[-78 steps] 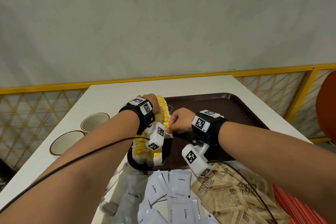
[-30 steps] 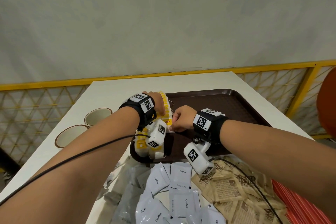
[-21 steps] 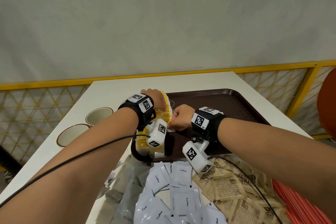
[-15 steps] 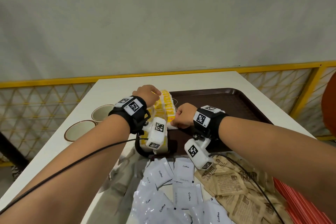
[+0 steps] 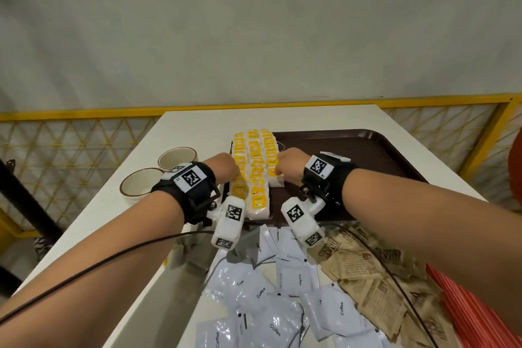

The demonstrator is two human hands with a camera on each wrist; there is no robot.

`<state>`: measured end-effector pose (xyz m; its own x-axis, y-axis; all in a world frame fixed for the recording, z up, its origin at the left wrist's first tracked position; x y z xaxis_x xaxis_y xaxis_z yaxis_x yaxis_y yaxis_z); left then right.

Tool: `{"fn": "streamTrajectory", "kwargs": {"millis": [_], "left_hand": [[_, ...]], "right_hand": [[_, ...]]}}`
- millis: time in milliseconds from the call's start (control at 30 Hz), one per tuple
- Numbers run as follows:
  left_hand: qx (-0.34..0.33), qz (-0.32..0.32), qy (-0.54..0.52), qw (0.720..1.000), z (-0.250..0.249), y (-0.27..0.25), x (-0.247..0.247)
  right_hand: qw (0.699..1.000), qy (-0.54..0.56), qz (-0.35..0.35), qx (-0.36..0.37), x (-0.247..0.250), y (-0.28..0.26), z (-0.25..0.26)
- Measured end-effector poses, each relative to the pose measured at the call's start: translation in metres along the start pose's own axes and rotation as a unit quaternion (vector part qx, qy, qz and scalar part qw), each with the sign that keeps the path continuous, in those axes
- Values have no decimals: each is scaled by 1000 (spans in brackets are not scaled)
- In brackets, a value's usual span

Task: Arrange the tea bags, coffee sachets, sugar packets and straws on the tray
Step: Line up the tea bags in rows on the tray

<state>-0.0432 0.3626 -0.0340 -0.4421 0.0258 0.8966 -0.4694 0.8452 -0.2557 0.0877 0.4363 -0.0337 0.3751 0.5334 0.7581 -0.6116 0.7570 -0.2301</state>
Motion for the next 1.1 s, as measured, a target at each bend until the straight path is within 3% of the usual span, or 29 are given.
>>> {"fn": "streamTrajectory", "kwargs": {"millis": [67, 100, 200, 300, 433, 533, 633, 733, 833, 933, 1100], "left_hand": [[1, 10, 0, 1000, -4, -2, -3], [-1, 13, 0, 1000, -5, -3, -3], [-3, 3, -14, 1000, -6, -11, 4], [-20, -15, -37, 999, -6, -26, 18], [-73, -22, -67, 995, 10, -72, 42], [-112, 27, 13, 993, 41, -111, 42], [-113, 77, 80, 987, 80, -148, 38], [-72, 117, 132, 982, 130, -184, 31], [-13, 187, 194, 963, 168, -209, 11], [-2, 216, 203, 955, 180, -210, -8], [-6, 210, 160, 964, 180, -190, -24]], "right_hand": [[996, 78, -16, -27, 0, 8, -9], [1000, 23, -12, 0, -2, 12, -3], [996, 78, -23, -23, 5, 17, -14], [995, 94, -17, 6, 14, 7, -2], [972, 217, 38, 80, 7, -41, 33], [972, 140, 131, 138, -30, -84, 66], [964, -32, 191, 184, -71, -107, 89], [949, -143, 179, 216, -102, -111, 114], [948, -135, 183, 223, -122, -109, 130], [939, -159, 227, 203, -146, -106, 130], [913, -250, 176, 268, -170, -105, 153]]}}
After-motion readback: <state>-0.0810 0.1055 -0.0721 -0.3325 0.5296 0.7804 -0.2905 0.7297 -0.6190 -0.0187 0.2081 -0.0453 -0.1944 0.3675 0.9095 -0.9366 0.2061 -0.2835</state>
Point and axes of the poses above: each hand's wrist, its own y-axis towards the middle knuckle, its own x-axis out of the back of the hand, z = x × y, the point moved 10 cm from there along y, towards the middle knuckle, and after that the axes turned 7 degrees about y, right-handed, at the moved point
